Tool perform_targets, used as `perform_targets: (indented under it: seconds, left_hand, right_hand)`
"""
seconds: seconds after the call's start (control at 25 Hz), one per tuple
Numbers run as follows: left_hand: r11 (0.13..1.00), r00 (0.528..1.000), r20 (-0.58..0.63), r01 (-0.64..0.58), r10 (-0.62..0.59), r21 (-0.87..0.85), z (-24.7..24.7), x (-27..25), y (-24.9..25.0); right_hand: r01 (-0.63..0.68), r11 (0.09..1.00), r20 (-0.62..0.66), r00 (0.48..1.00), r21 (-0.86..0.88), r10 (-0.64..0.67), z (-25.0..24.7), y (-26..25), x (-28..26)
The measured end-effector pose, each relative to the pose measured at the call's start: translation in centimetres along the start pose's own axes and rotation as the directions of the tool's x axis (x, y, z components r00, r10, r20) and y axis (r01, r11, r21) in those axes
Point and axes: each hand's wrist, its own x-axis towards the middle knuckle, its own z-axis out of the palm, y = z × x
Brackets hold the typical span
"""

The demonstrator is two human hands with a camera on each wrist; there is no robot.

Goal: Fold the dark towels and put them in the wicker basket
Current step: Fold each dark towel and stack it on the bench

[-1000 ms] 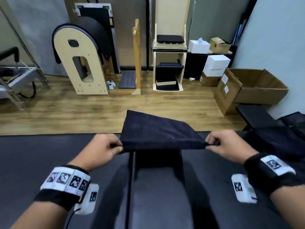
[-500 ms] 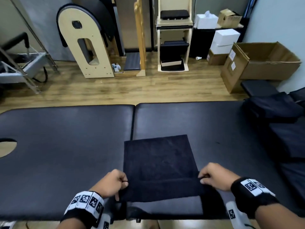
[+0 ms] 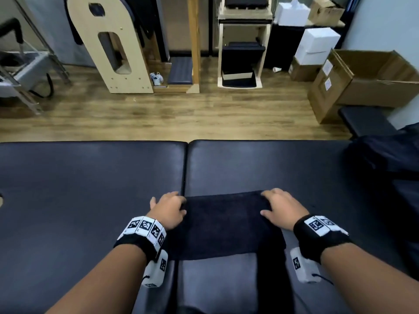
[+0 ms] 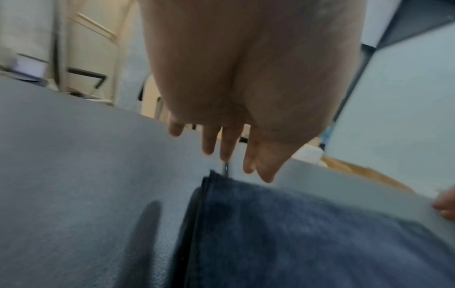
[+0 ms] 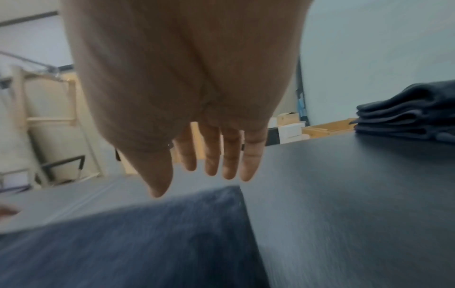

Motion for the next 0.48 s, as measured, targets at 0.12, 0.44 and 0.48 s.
perform_targets:
  seconds: [0.12, 0.44, 0.48]
  left_hand:
    - [0.981, 0.991, 0.035, -0.135, 0.131, 0.137, 2.3, 2.3, -0.2]
    - [0.911, 0.991, -0.016, -0.113, 0.13, 0.396, 3.2, 1.6, 0.0]
    - [0.915, 0.993, 0.007, -0.108, 0.114, 0.388, 3.3, 1.1, 0.2]
  right_hand:
    - [0.171, 0.983, 0.165, 0.974, -0.069, -0.158, 4.0, -1.4, -1.9]
    - [0.06, 0.947, 0.03, 0.998, -0.317, -0.054, 5.8, -0.4, -1.9]
    - [0.006, 0.945, -0.017, 1.0, -0.328, -0.013, 5.5, 0.0, -1.4]
